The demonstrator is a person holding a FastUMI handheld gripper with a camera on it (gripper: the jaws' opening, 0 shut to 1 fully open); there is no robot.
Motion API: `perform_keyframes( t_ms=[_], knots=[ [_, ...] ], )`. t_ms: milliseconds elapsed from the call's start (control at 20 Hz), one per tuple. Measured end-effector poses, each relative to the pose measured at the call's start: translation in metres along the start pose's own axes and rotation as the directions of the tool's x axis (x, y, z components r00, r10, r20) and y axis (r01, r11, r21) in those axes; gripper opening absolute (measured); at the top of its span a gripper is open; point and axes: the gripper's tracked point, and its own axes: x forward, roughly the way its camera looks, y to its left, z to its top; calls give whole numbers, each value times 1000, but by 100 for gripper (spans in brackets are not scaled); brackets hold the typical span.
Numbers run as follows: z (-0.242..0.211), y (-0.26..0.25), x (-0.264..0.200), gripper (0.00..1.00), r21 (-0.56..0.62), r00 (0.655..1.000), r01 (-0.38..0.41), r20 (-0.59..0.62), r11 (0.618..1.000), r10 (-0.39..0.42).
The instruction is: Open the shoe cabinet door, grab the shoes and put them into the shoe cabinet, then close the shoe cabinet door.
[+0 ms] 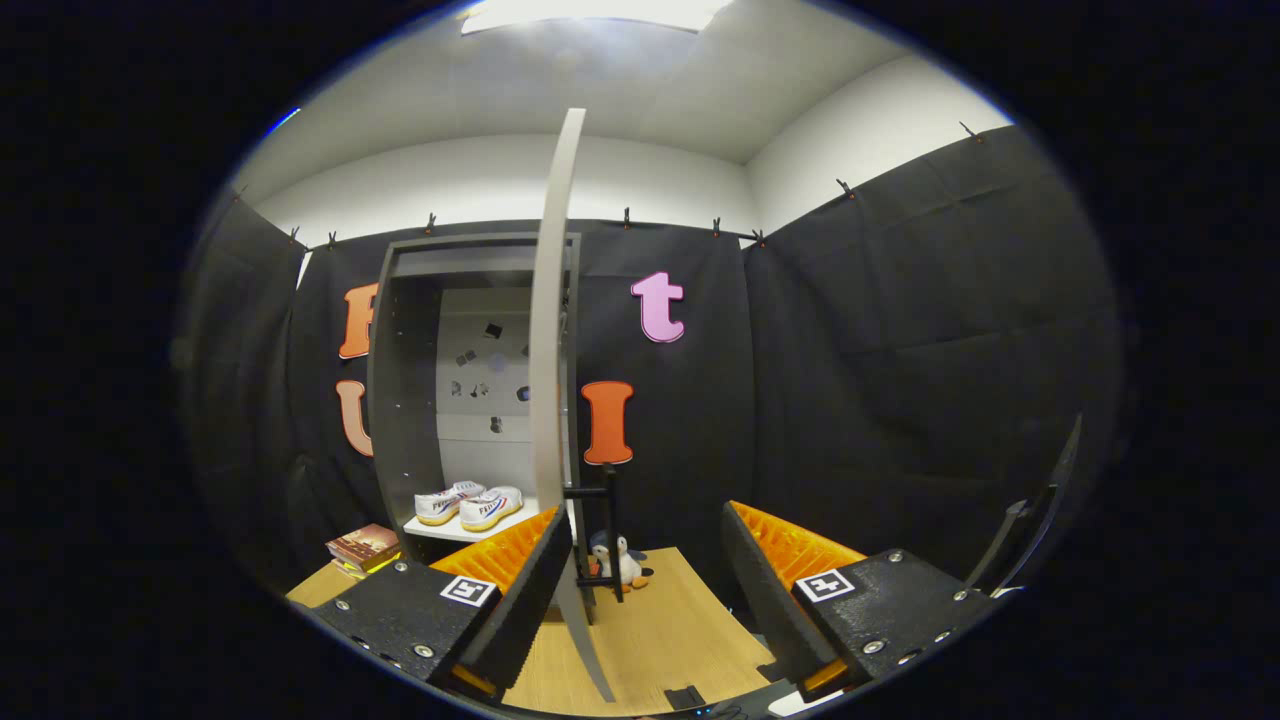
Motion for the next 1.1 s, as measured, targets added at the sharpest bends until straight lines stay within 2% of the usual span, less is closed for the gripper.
perform_keyframes(
  t_ms=[200,350,450,600,750,950,1100],
  knots=[
    [-19,-14,29,93,9,999,-40,-36,999,40],
    [-25,-3,45,94,27,993,-112,-42,993,113],
    [-30,-7,53,93,16,991,-121,-48,993,121],
    [-29,1,53,90,47,986,-158,-47,986,160],
    [-29,10,50,90,25,983,-174,-49,984,175],
    [-29,35,41,82,37,972,-224,-59,974,226],
    [-31,56,38,81,41,961,-267,-63,963,270]
  ],
)
